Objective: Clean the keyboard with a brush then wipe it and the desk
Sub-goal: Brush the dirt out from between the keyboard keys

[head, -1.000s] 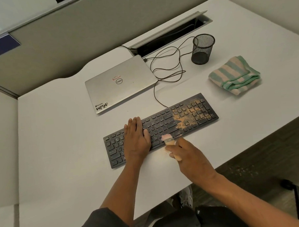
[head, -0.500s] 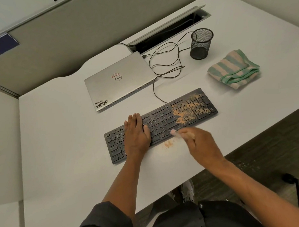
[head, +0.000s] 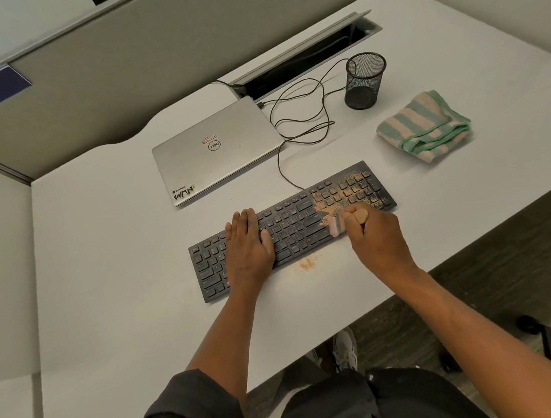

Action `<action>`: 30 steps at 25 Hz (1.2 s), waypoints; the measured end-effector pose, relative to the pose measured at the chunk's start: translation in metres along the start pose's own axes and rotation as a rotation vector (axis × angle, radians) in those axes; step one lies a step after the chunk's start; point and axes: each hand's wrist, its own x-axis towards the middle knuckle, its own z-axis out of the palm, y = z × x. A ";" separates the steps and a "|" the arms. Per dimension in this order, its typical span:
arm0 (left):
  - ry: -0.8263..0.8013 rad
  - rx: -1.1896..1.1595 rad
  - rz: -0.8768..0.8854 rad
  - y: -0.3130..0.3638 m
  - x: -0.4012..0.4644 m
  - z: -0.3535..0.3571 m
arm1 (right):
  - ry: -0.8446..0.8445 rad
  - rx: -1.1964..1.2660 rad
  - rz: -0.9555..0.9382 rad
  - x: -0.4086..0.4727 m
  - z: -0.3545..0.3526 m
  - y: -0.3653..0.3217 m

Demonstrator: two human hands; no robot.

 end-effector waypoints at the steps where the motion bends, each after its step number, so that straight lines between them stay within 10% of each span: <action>1: -0.001 0.000 0.001 0.000 0.000 0.000 | -0.003 0.040 0.016 0.004 -0.001 -0.001; 30: -0.006 -0.002 0.008 0.001 -0.001 -0.002 | -0.513 -0.009 0.132 0.064 0.014 -0.043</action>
